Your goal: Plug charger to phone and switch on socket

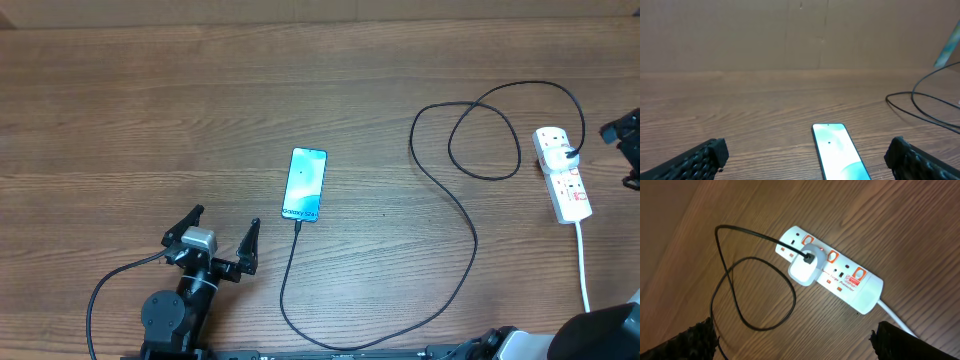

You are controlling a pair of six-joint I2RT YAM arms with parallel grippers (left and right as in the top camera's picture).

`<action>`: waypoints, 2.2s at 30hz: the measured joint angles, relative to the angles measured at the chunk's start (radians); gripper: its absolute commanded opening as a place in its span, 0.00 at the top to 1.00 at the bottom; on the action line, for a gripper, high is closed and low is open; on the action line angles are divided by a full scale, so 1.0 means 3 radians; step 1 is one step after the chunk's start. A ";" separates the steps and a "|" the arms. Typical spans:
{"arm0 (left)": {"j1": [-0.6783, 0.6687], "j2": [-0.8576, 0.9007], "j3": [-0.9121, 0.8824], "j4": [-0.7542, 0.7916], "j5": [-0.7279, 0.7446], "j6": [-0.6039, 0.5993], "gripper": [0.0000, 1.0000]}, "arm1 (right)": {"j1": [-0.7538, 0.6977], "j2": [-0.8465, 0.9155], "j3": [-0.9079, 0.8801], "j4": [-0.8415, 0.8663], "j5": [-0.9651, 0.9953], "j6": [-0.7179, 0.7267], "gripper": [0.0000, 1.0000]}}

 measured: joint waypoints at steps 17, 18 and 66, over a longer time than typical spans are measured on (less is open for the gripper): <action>0.0000 0.0000 0.0000 0.0000 0.0000 0.0000 0.00 | 0.1125 0.0011 -0.0144 0.0170 0.0899 -0.0003 0.15; 0.0000 0.0000 0.0000 0.0000 0.0000 0.0000 0.00 | 0.1190 0.0011 -0.0198 0.0205 0.0933 -0.0011 0.11; 0.0000 0.0000 0.0000 0.0000 -0.0001 0.0000 0.00 | 0.2186 -0.1272 -0.4529 0.4302 0.0430 -0.0005 0.00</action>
